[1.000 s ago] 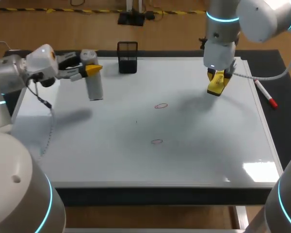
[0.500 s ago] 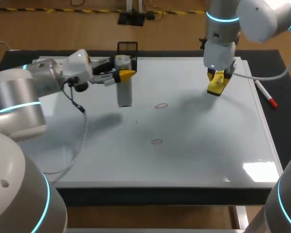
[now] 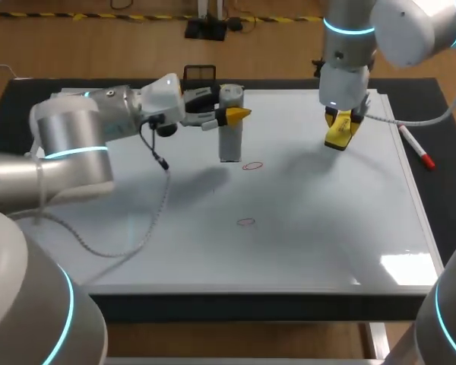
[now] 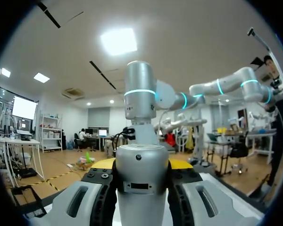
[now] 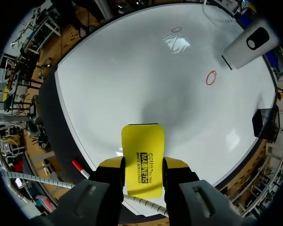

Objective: Pick up the inspection probe, press it on each red-marked spot on the whiteboard one by one, put down the probe, pick up the eraser, and wipe off all the red marks.

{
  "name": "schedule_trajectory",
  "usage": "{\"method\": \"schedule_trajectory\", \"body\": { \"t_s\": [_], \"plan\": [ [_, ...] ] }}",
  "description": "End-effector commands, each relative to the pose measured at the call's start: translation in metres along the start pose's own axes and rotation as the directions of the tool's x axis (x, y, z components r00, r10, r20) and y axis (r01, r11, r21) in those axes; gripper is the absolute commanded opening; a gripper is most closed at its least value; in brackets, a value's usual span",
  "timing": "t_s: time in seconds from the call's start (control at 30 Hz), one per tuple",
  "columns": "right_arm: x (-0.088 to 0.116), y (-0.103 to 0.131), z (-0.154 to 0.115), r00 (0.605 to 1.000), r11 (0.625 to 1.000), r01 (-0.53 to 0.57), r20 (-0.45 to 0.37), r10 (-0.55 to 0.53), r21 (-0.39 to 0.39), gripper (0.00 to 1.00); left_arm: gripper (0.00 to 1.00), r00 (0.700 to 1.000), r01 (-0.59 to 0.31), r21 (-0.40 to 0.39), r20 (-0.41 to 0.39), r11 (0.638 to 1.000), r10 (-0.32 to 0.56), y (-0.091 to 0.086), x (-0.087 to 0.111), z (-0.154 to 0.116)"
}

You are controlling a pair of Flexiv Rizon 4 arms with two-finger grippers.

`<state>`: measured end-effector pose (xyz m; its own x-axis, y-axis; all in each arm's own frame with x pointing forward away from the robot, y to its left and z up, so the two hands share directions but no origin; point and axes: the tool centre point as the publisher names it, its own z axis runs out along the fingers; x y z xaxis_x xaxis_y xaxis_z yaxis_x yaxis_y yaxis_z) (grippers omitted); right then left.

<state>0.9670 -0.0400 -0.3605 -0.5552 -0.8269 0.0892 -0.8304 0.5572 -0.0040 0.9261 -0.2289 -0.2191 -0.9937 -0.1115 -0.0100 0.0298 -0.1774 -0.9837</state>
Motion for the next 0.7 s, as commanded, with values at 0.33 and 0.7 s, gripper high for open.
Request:
{"method": "schedule_trajectory", "body": {
  "t_s": [0.33,0.7],
  "plan": [
    [0.001,-0.001,-0.001,1.000,1.000,0.001,-0.002,-0.001,0.002,0.00,0.00,0.999,-0.013,-0.024,-0.030,1.000,0.012,0.027,-0.003,0.047],
    [0.001,-0.001,-0.001,1.000,1.000,0.001,-0.002,-0.001,0.002,0.00,0.00,1.000,-0.004,-0.032,-0.022,0.999,0.003,0.045,-0.007,0.050]
  ]
}}
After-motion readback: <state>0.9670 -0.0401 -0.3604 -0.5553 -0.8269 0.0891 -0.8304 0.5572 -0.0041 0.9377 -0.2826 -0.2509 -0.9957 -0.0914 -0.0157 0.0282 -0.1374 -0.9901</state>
